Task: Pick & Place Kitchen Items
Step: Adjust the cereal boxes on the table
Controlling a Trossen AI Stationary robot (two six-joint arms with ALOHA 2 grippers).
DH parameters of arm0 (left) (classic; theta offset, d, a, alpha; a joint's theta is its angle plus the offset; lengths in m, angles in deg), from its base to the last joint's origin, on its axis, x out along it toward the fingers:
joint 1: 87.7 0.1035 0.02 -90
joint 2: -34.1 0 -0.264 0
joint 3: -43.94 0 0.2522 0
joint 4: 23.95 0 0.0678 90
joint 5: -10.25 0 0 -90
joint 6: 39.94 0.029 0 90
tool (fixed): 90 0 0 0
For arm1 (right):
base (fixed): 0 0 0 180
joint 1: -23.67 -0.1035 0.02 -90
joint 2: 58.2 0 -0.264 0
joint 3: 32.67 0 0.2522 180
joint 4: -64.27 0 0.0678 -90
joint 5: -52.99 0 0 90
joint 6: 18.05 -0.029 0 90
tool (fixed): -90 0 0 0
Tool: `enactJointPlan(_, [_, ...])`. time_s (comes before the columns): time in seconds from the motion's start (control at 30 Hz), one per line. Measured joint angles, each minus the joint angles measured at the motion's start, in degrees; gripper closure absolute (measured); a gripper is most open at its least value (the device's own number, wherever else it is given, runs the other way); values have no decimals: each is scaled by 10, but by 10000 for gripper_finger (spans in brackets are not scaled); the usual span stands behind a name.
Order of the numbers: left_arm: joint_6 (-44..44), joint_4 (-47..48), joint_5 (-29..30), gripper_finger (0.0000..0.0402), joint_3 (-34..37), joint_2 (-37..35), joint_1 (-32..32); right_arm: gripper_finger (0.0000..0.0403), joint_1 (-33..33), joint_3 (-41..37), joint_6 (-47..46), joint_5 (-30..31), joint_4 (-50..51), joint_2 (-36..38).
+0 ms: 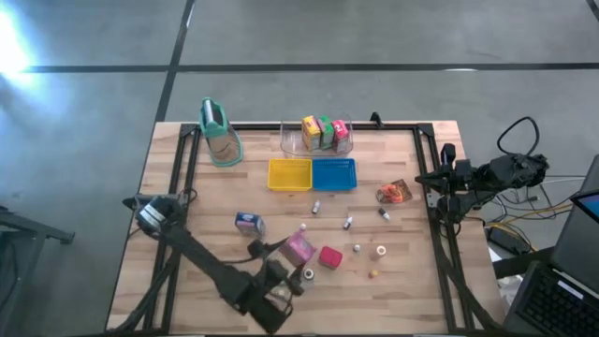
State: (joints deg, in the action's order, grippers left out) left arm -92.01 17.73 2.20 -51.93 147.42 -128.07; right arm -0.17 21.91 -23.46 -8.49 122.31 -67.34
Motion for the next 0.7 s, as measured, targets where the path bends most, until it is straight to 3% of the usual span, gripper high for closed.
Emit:
enactJointPlan(0.17, [-7,-1,38,55,21,1,-47,394,0,0,0,0,0,0])
enactJointPlan(0.3, [-64,-5,36,52,61,2,-86,394,0,0,0,0,0,0])
enactJointPlan(0.47, [-114,-5,75,53,125,2,-119,394,0,0,0,0,0,0])
enactJointPlan(0.7, [-176,-8,46,51,185,2,-134,394,0,0,0,0,0,0])
